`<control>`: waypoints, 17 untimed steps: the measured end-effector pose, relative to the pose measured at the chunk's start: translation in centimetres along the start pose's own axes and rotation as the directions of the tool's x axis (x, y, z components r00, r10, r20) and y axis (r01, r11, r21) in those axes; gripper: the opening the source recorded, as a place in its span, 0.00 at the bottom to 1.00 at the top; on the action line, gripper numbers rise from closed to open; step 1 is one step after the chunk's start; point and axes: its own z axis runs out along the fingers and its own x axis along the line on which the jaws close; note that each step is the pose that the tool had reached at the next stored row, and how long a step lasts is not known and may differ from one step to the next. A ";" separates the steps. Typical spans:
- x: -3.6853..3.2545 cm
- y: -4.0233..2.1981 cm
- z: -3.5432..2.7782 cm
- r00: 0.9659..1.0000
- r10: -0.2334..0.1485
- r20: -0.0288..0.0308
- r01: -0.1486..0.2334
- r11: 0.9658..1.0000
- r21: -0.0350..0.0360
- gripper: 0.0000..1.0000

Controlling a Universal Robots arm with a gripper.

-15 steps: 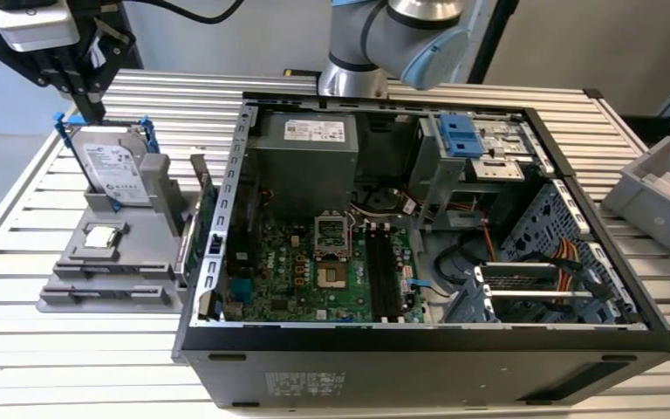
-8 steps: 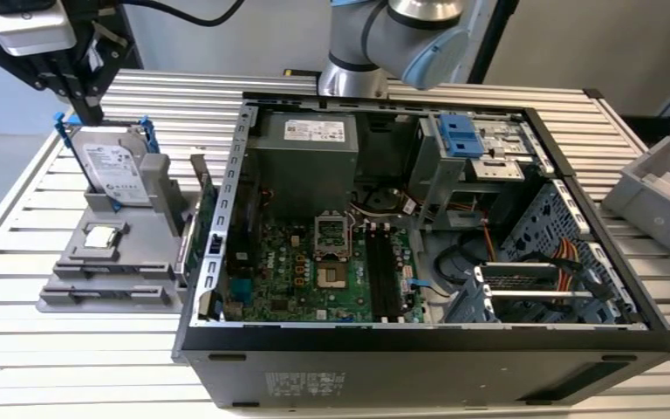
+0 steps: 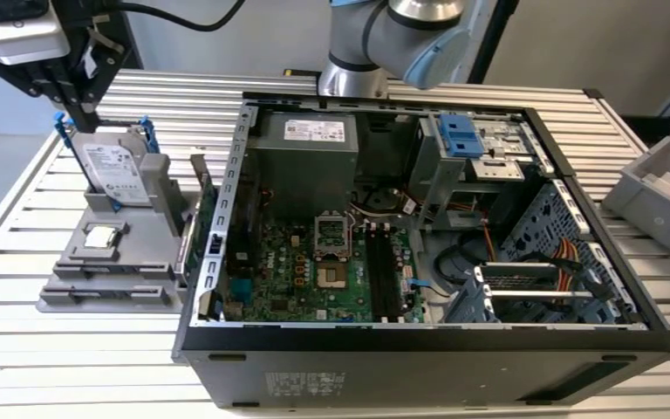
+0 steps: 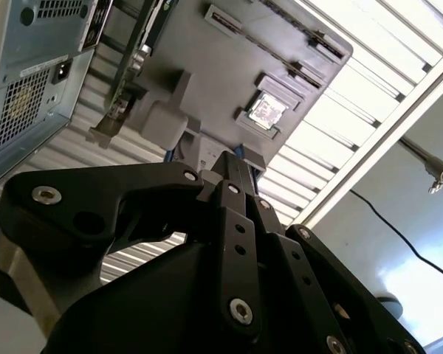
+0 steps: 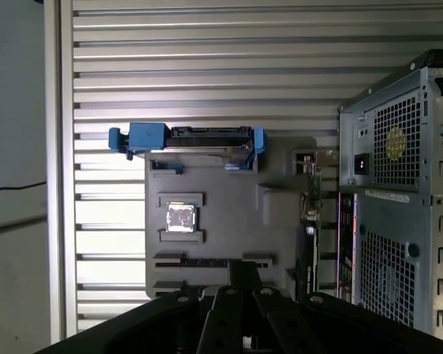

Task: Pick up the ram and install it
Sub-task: 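Reach for the ram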

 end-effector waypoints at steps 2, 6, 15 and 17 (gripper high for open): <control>0.06 -0.29 -0.01 1.000 0.000 0.000 0.000 1.000 0.000 0.00; 0.41 -0.75 -0.01 1.000 0.000 0.000 0.000 1.000 0.000 0.00; 1.16 -2.00 -0.03 1.000 0.000 0.000 0.000 1.000 0.000 0.00; 1.25 -2.30 -0.05 1.000 0.000 0.000 0.000 1.000 0.000 0.00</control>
